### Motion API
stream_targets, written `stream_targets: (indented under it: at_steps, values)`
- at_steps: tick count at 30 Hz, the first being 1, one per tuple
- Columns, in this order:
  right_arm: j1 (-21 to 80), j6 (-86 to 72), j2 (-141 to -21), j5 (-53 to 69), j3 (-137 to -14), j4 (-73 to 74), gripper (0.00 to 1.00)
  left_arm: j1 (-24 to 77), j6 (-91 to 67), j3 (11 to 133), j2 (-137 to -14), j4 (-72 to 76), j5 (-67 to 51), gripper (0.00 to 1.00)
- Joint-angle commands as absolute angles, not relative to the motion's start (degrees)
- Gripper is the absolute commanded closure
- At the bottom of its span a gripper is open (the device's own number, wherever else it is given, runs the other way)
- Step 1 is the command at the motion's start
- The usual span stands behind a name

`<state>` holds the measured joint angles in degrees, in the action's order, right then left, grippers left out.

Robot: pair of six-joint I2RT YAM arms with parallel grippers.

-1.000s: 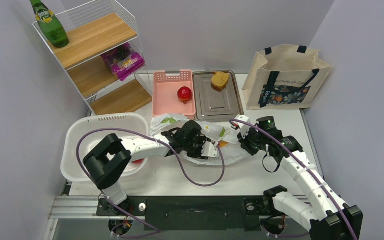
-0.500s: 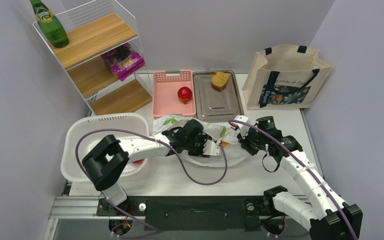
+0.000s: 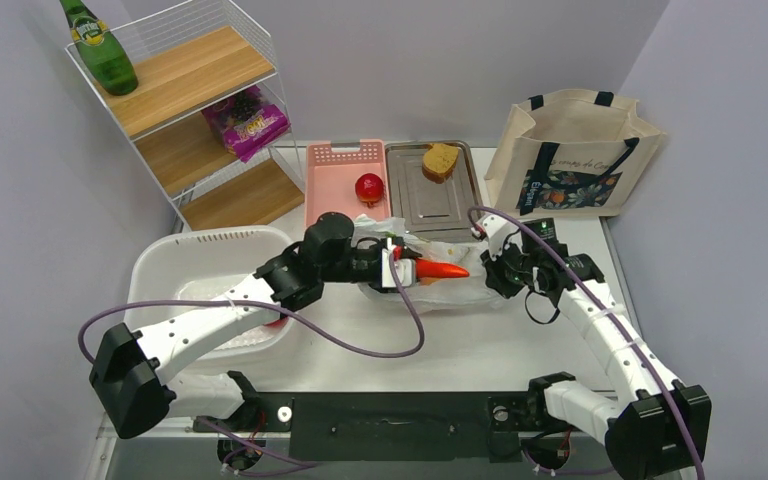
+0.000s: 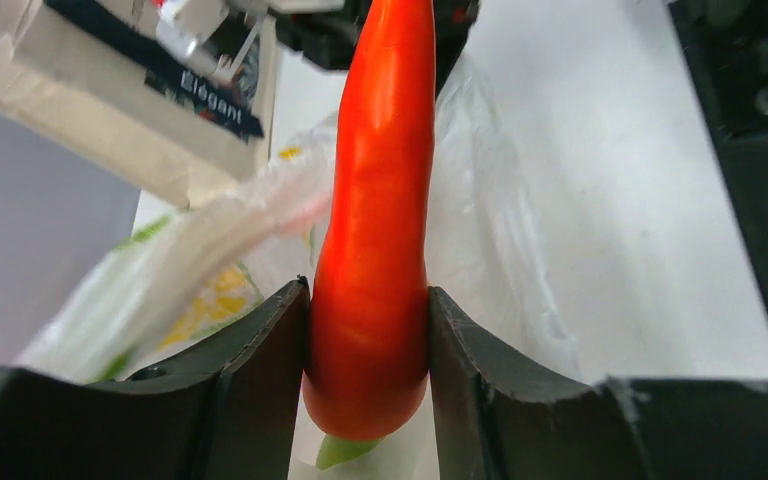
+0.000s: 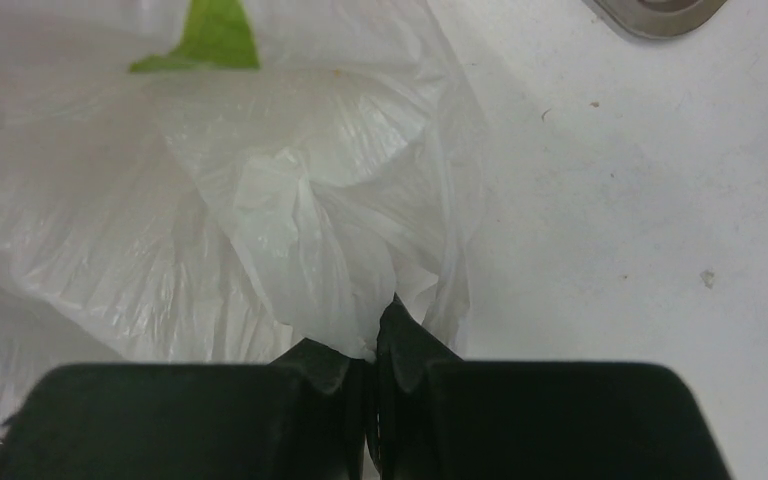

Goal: Untie the knot of the grocery bags and take out the mixed food

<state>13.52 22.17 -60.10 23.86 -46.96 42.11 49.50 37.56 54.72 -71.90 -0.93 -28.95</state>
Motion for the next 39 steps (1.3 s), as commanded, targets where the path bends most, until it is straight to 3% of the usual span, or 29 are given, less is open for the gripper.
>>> stream_targets:
  at_steps: [1,7,17,22,25,29,34,39]
  values:
    - [13.3,19.3,-61.0,26.7,-51.2,39.1,1.00,49.9,24.8,62.9,-70.8,0.4,-36.2,1.00]
    - [14.0,16.6,-63.0,27.6,-53.2,36.9,1.00,49.7,0.1,73.9,-74.2,14.2,-34.6,1.00]
    - [14.2,16.0,-63.9,26.7,-54.3,35.8,1.00,46.0,-7.8,75.9,-73.1,13.9,-20.3,1.00]
    - [12.7,16.6,-62.7,26.1,-55.5,37.3,1.00,32.0,-3.6,77.5,-67.8,4.3,-30.4,1.00]
    - [12.3,17.1,-61.6,25.4,-56.3,37.7,1.00,15.9,-4.4,78.2,-64.5,-10.1,-38.1,0.99]
    - [12.0,17.2,-60.8,24.9,-56.3,37.6,1.00,-5.8,13.3,77.8,-60.6,-37.3,-49.8,0.94]
    - [12.3,16.9,-62.5,25.6,-57.3,36.5,1.00,-21.7,52.6,73.9,-61.7,-71.4,-46.0,0.92]
    - [14.0,16.1,-65.3,26.3,-61.4,34.6,1.00,-30.1,64.4,64.0,-63.5,-71.8,-33.5,0.92]
